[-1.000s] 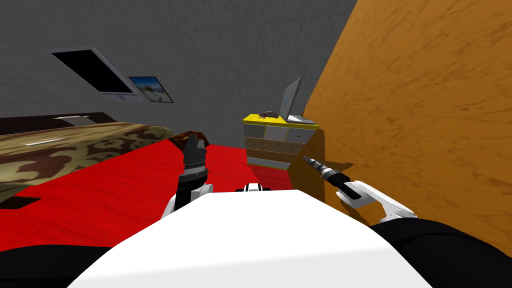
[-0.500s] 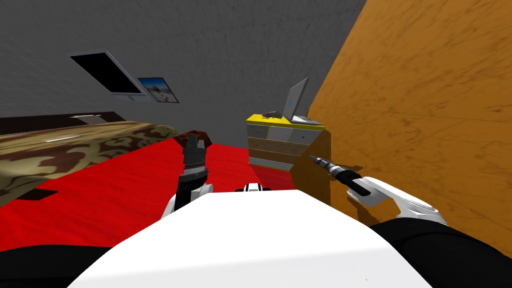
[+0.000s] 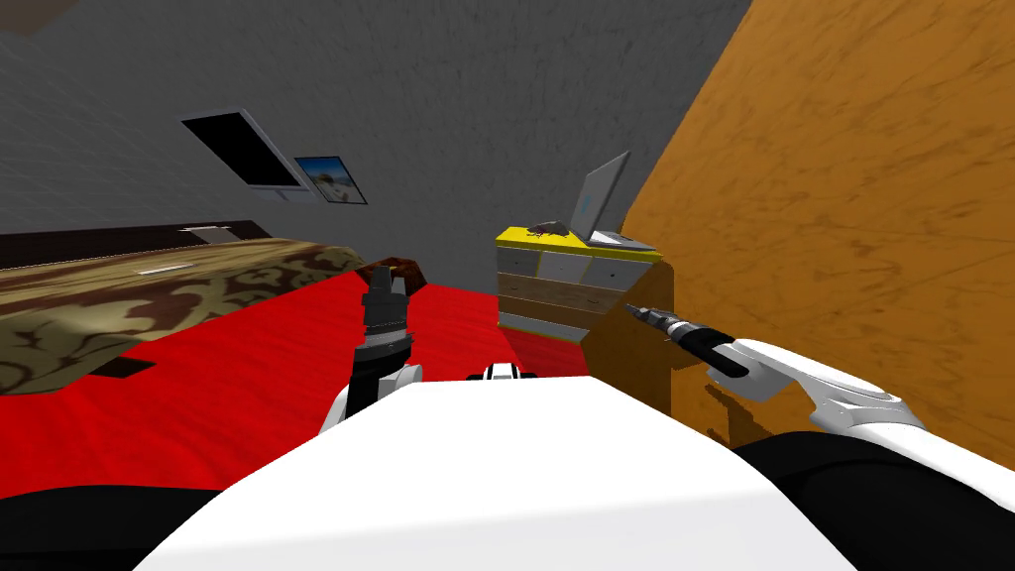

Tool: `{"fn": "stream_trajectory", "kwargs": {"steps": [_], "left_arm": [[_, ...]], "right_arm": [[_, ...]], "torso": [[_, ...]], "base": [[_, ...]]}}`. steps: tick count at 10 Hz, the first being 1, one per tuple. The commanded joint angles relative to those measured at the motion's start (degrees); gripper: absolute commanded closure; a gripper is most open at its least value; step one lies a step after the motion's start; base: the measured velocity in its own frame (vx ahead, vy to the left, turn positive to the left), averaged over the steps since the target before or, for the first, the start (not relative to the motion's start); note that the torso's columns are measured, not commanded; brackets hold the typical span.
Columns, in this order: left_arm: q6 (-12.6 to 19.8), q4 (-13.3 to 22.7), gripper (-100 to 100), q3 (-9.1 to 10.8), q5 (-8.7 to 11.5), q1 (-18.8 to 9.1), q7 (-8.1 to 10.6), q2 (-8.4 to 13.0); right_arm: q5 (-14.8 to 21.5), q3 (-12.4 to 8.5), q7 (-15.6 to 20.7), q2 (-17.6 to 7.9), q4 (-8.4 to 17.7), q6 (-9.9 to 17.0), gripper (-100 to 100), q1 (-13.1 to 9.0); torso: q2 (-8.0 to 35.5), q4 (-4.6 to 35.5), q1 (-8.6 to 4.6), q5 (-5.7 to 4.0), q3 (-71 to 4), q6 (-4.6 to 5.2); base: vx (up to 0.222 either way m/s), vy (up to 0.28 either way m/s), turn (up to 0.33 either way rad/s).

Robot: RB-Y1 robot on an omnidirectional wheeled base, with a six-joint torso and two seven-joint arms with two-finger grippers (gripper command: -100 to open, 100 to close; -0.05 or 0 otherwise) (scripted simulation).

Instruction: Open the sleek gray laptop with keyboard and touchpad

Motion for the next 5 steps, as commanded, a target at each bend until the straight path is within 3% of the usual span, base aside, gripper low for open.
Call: {"fn": "stream_trajectory", "kwargs": {"steps": [1, 3, 5], "left_arm": [[0.0, 0.0, 0, 0.0, 0.0, 0.0, 0.0, 0.0], [0.0, 0.0, 0, 0.0, 0.0, 0.0, 0.0, 0.0], [0.0, 0.0, 0, 0.0, 0.0, 0.0, 0.0, 0.0]], "right_arm": [[0.0, -0.8, -0.4, -4.5, 3.1, 1.7, -100, 0.1], [0.0, -0.8, -0.4, -5.8, 3.1, 1.7, -100, 0.1], [-0.1, -1.7, -0.9, -10.3, 6.8, 3.5, -100, 0.3]], "torso": [[0.0, 0.0, -0.01, 0.0, 0.0, 0.02], [0.0, 0.0, -0.01, 0.0, 0.0, 0.01], [0.1, 0.0, 0.01, 0.01, 0.0, -0.01]], "base": [[0.049, 0.044, 0.102], [0.03, 0.028, 0.031], [0.046, 0.047, 0.142]]}}
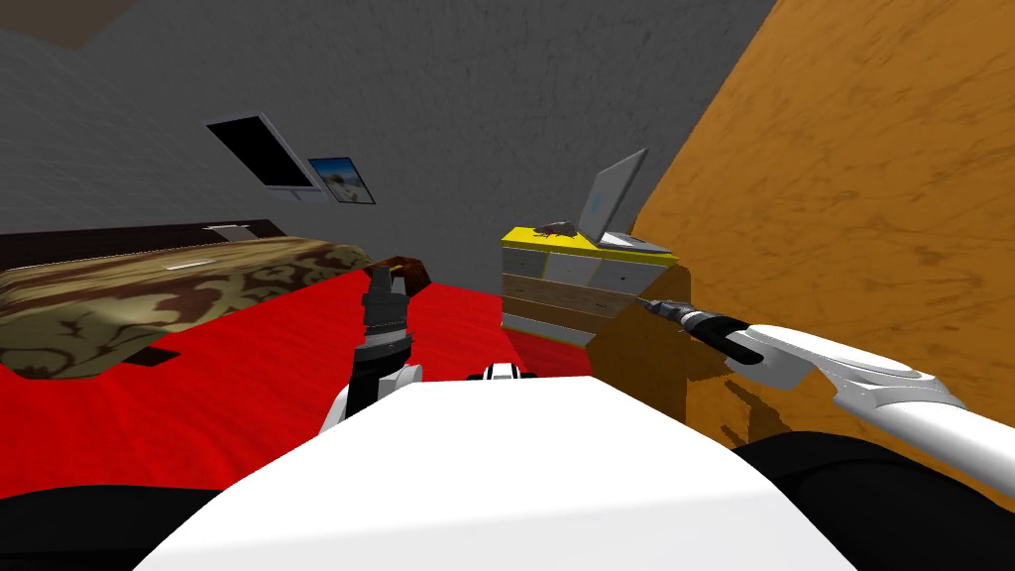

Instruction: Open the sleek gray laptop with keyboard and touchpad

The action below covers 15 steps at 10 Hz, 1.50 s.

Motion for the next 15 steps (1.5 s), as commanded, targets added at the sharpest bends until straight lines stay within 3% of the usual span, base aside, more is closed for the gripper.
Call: {"fn": "stream_trajectory", "kwargs": {"steps": [1, 4, 9, 11, 15], "left_arm": [[0.0, 0.0, 0, 0.0, 0.0, 0.0, 0.0, 0.0], [0.0, 0.0, 0, 0.0, 0.0, 0.0, 0.0, 0.0], [0.0, 0.0, 0, 0.0, 0.0, 0.0, 0.0, 0.0], [0.0, 0.0, 0, 0.0, 0.0, 0.0, 0.0, 0.0], [0.0, 0.0, 0, 0.0, 0.0, 0.0, 0.0, 0.0]], "right_arm": [[0.2, -0.4, -0.2, -4.6, 2.3, 1.8, -100, -0.1], [0.0, -1.2, -0.6, -10.1, 5.8, 3.4, -100, 0.0], [-0.2, -2.0, -1.0, -16.2, 9.0, 4.8, -100, 0.0], [-0.4, -2.7, -1.4, -20.3, 11.8, 6.1, -100, 0.1], [-0.5, -3.2, -1.7, -25.7, 14.1, 7.2, -100, 0.1]], "torso": [[-0.2, -0.1, 0.09, 0.02, -0.1, -0.03], [0.0, 0.0, -0.08, -0.04, 0.0, 0.04], [-0.1, 0.0, 0.02, 0.01, -0.1, 0.0], [-0.1, 0.0, -0.03, -0.01, 0.0, -0.01], [0.0, 0.0, -0.05, -0.02, 0.0, 0.03]], "base": [[0.065, 0.04, 0.084], [0.054, 0.03, 0.086], [0.049, 0.025, 0.085], [0.06, 0.026, 0.134], [0.048, 0.02, 0.056]]}}
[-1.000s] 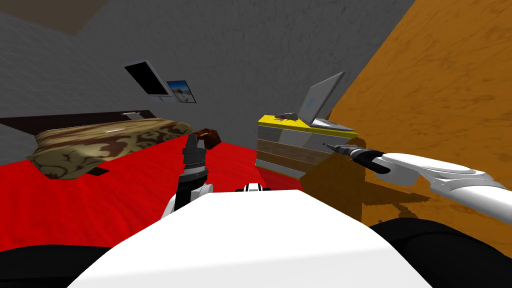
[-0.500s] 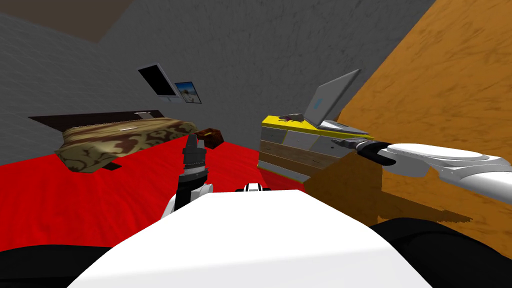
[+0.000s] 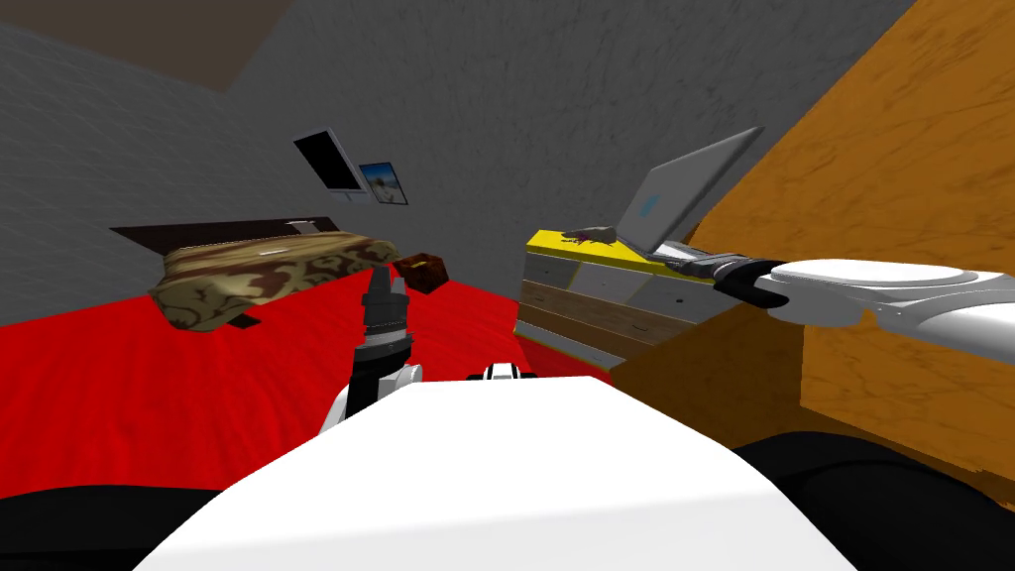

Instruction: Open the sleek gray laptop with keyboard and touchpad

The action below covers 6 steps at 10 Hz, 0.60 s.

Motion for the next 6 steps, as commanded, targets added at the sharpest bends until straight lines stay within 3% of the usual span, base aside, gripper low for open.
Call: {"fn": "stream_trajectory", "kwargs": {"steps": [1, 3, 6], "left_arm": [[0.0, 0.0, 0, 0.0, 0.0, 0.0, 0.0, 0.0], [0.0, 0.0, 0, 0.0, 0.0, 0.0, 0.0, 0.0], [0.0, 0.0, 0, 0.0, 0.0, 0.0, 0.0, 0.0]], "right_arm": [[-0.4, 0.4, -0.1, -2.7, 1.3, 0.4, -100, -0.7], [-0.4, -1.3, -0.1, -2.7, 1.3, 0.4, -100, 1.1], [-0.5, -1.8, -0.3, -6.2, 3.1, 1.2, -100, 1.2]], "torso": [[0.0, 0.0, 0.01, 0.01, 0.0, -0.02], [0.0, 0.0, -0.01, -0.01, 0.0, 0.02], [-0.1, 0.0, 0.06, 0.02, -0.1, -0.02]], "base": [[0.032, 0.012, 0.054], [0.006, 0.003, 0.002], [0.024, 0.01, 0.057]]}}
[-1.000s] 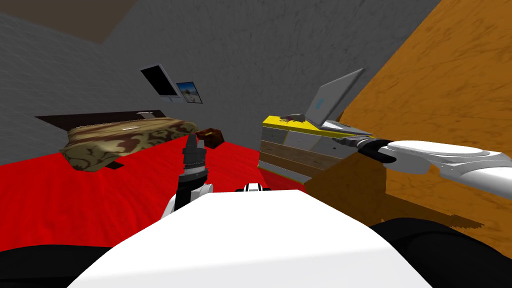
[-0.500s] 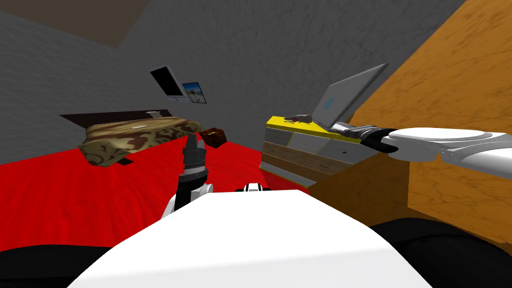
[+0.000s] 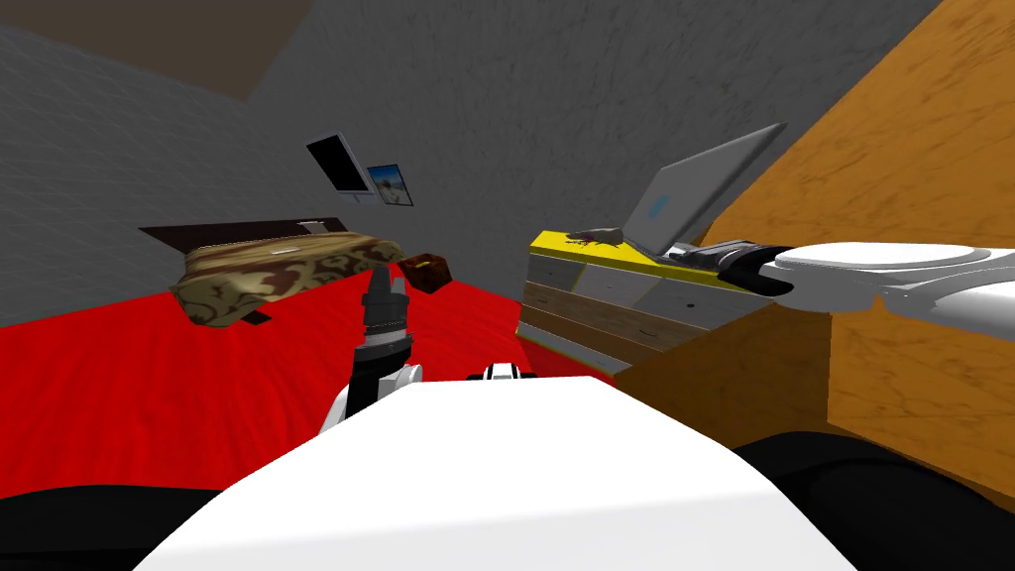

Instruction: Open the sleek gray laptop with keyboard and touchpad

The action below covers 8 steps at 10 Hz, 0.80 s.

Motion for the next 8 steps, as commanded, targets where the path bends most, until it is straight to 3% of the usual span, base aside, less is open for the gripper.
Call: {"fn": "stream_trajectory", "kwargs": {"steps": [1, 4, 7, 8], "left_arm": [[0.0, 0.0, 0, 0.0, 0.0, 0.0, 0.0, 0.0], [0.0, 0.0, 0, 0.0, 0.0, 0.0, 0.0, 0.0], [0.0, 0.0, 0, 0.0, 0.0, 0.0, 0.0, 0.0], [0.0, 0.0, 0, 0.0, 0.0, 0.0, 0.0, 0.0]], "right_arm": [[0.0, 0.4, -0.5, -2.0, 0.9, 0.7, -100, -0.4], [-0.1, -0.1, -0.7, -5.4, 2.6, 1.6, -100, -0.2], [-0.8, -0.5, 0.6, -5.2, 2.5, 1.5, -100, -0.1], [-1.1, -0.4, 0.0, -6.2, 3.0, 1.2, -100, 0.0]], "torso": [[0.0, 0.0, 0.01, 0.01, 0.0, -0.01], [0.0, 0.0, 0.0, 0.0, 0.0, 0.0], [0.2, 0.1, -0.08, -0.03, 0.1, 0.03], [0.2, 0.1, -0.08, -0.03, 0.1, 0.02]], "base": [[0.028, 0.011, 0.031], [0.036, 0.015, 0.06], [0.013, 0.005, 0.0], [0.088, -0.039, -0.026]]}}
